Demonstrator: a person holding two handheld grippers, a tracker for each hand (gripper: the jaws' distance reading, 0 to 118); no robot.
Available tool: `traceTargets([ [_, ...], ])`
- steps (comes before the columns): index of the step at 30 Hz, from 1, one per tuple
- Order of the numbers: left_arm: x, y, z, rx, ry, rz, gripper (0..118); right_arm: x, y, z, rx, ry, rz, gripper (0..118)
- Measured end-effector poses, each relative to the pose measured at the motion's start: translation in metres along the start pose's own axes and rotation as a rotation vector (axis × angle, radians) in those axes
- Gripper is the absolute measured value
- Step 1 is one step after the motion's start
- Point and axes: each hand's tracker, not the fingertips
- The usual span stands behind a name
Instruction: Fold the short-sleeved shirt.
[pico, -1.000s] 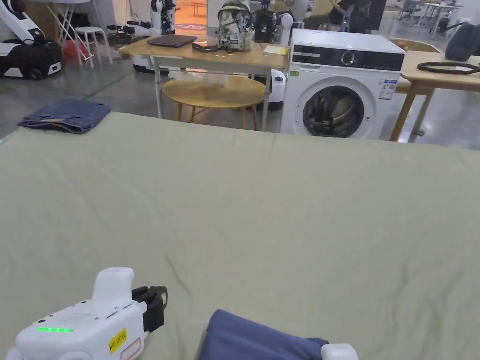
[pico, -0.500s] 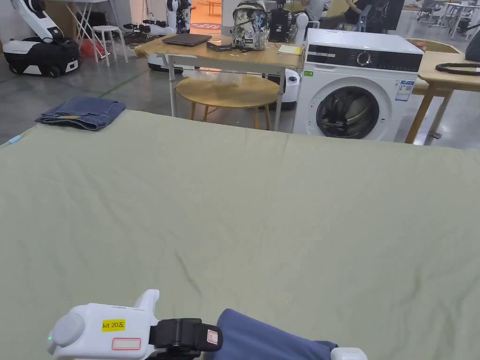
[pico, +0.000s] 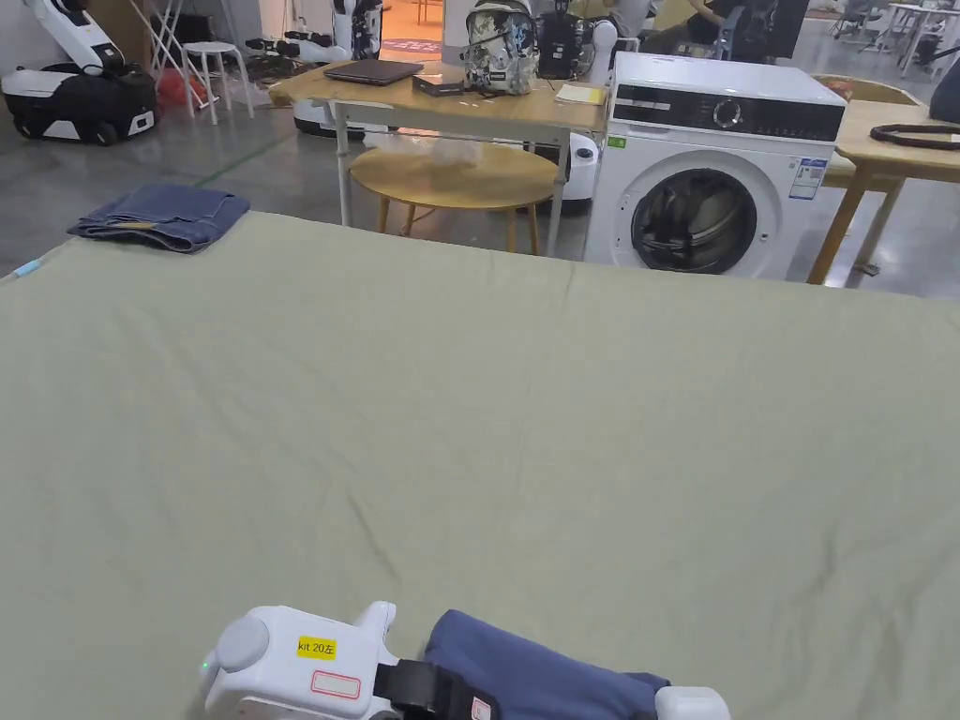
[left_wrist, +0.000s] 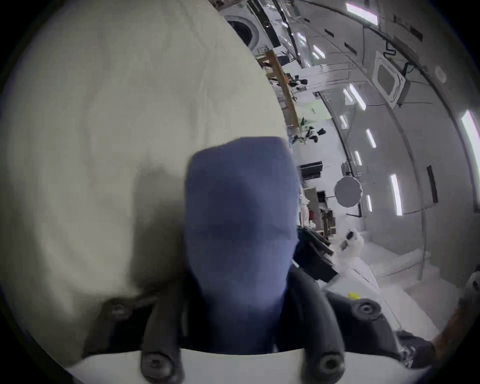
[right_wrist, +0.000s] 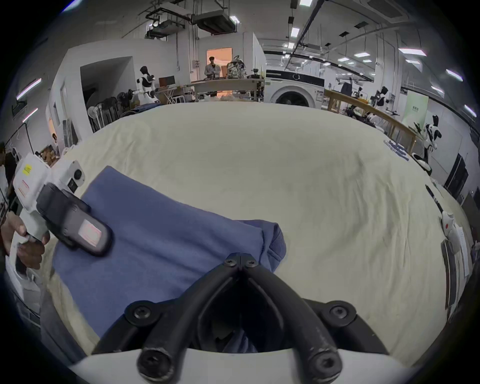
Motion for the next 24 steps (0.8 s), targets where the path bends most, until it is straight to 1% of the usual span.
traceTargets([
  [1, -0.004, -0.001, 0.000, 0.009, -0.058, 0.047, 22, -0.001, 0.000, 0.000, 0.003, -0.003, 0.001, 0],
  [2, -0.007, -0.004, 0.002, 0.026, -0.075, 0.060, 19, -0.001, -0.001, 0.001, 0.007, -0.001, 0.004, 0],
  [3, -0.006, -0.006, 0.003, 0.028, -0.059, 0.036, 18, -0.002, -0.001, 0.001, 0.013, 0.000, 0.006, 0],
  [5, -0.003, -0.010, 0.003, 0.046, -0.068, 0.023, 17, -0.003, -0.002, 0.003, 0.020, -0.004, 0.013, 0],
  [9, 0.008, -0.013, 0.009, 0.062, -0.092, 0.040, 16, -0.004, -0.001, 0.008, 0.048, -0.005, 0.021, 0],
  [13, 0.023, -0.011, 0.018, 0.058, -0.106, 0.029, 16, -0.002, 0.008, 0.023, 0.148, -0.022, 0.033, 0],
  [18, 0.039, -0.009, 0.050, 0.068, -0.099, 0.016, 16, 0.003, 0.032, 0.037, 0.260, -0.042, 0.059, 0],
  [19, 0.033, -0.004, 0.056, 0.072, -0.093, 0.018, 16, 0.003, 0.037, 0.038, 0.275, -0.046, 0.060, 0],
  [24, 0.043, 0.001, 0.122, 0.124, 0.005, -0.007, 16, 0.004, 0.066, 0.044, 0.360, -0.059, 0.056, 0],
])
